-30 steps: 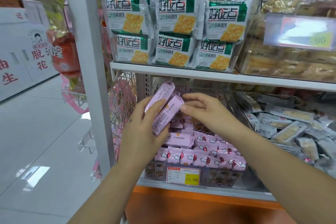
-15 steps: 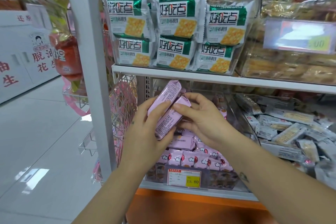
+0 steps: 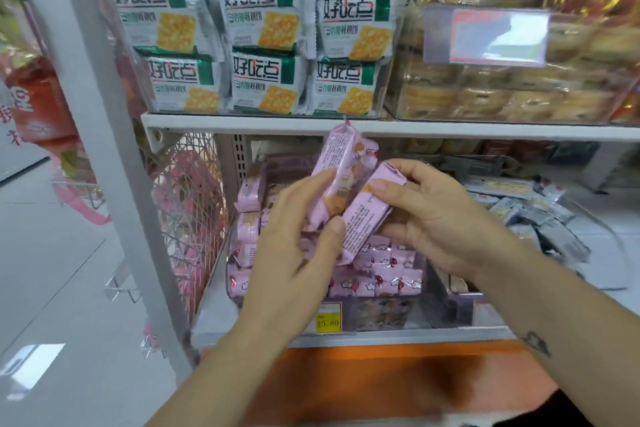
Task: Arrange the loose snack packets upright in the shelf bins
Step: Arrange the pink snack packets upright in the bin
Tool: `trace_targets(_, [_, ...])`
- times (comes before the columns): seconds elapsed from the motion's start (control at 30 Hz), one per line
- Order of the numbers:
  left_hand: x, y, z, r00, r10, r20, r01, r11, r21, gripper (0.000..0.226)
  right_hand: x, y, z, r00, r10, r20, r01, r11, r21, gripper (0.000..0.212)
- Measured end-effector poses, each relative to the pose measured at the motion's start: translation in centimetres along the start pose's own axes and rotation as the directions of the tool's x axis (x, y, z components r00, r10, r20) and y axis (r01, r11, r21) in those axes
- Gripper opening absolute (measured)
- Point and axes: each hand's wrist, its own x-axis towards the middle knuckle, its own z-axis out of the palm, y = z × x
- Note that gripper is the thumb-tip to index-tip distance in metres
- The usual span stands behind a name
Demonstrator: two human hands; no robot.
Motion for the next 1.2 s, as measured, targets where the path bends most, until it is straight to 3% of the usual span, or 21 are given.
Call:
trace_targets(0.27, [-0.6,0.8,4.0,0.971,-0.216,0.106,0.239,0.907,-0.346,0.043,-2.9,-0.7,-3.4,0.994,0.039,-0.099,-0.044,0.998,-0.051,0.045])
trace_targets(0.67, [-1.3,-0.3,3.9,0.942,-0.327,0.071,0.328,0.863,-0.385,0.056,-4.2,-0.5,-4.1,0.998,0.054,-0.031,-0.055,0.998,-0.043,0.046])
trace_targets(0.77, [-1.2,-0.2,3.0,0.942,-0.333,0.031,0.324,0.885,-0.335,0.057,-4.5,-1.2,-4.4,0.998,-0.036,-0.050,0.030,0.992,-0.122,0.039])
trace_targets(0.87, [-1.1,-0.5,2.2,0.949,-0.316,-0.013,0.297,0.902,-0.314,0.058,-4.7,-1.7,-4.8,0.972,-0.191,-0.135,0.130,0.921,-0.368,0.027])
trace_targets(0.93, [-1.1,-0.5,2.0,0.949,-0.314,-0.011,0.294,0.900,-0.322,0.056,-4.6,-1.6,-5.0,0.936,-0.286,-0.204,0.174,0.882,-0.438,0.022])
trace_targets(1.2, [-1.5,-0.5,2.1,0.926,-0.366,0.092,0.373,0.850,-0.373,0.054,-5.1,0.5,-2.1,0.822,-0.445,-0.355,0.314,0.875,-0.368,0.022])
